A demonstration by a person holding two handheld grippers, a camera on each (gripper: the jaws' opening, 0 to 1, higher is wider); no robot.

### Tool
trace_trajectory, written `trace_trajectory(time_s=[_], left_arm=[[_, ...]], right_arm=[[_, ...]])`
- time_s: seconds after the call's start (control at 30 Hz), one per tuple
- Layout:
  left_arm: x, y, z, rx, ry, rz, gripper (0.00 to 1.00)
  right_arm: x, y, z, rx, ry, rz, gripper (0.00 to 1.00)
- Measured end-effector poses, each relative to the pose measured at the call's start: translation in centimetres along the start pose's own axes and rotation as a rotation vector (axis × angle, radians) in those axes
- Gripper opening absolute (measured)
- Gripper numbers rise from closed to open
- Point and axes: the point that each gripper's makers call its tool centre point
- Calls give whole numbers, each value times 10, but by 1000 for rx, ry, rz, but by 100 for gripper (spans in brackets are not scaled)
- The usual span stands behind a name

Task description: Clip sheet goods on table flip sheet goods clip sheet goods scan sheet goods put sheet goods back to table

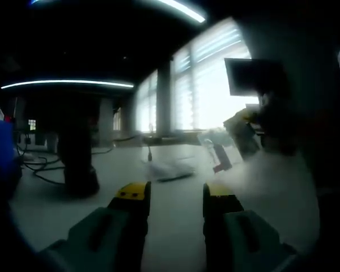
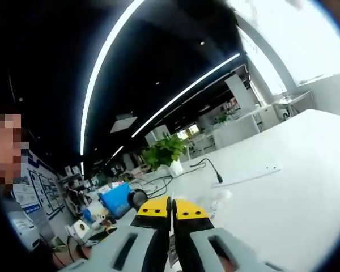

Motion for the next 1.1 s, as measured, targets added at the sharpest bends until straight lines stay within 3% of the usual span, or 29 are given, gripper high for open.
trace_trajectory(time_s=[0.33,0.7,0.97,1.1], left_arm=[[0,2,0,8,0,-8,30],[0,3,1,13,1,-15,30],[1,5,4,28,12,-24,30],[1,5,4,32,11,-23,30]], right_arm=[[-9,18,6,54,8,-63,0],[-25,30,24,22,34,-121,0],[-26,33,24,5,33,-171,0],[-40,36,23,-7,34,-198,0]])
Point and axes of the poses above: the point that each gripper's makers call its tool centre point, and the gripper's own axes: x roughly backward along the fingers, z roughly to its left, y roughly out of its top, and after that the axes turned 1 degree about -y, right-handed
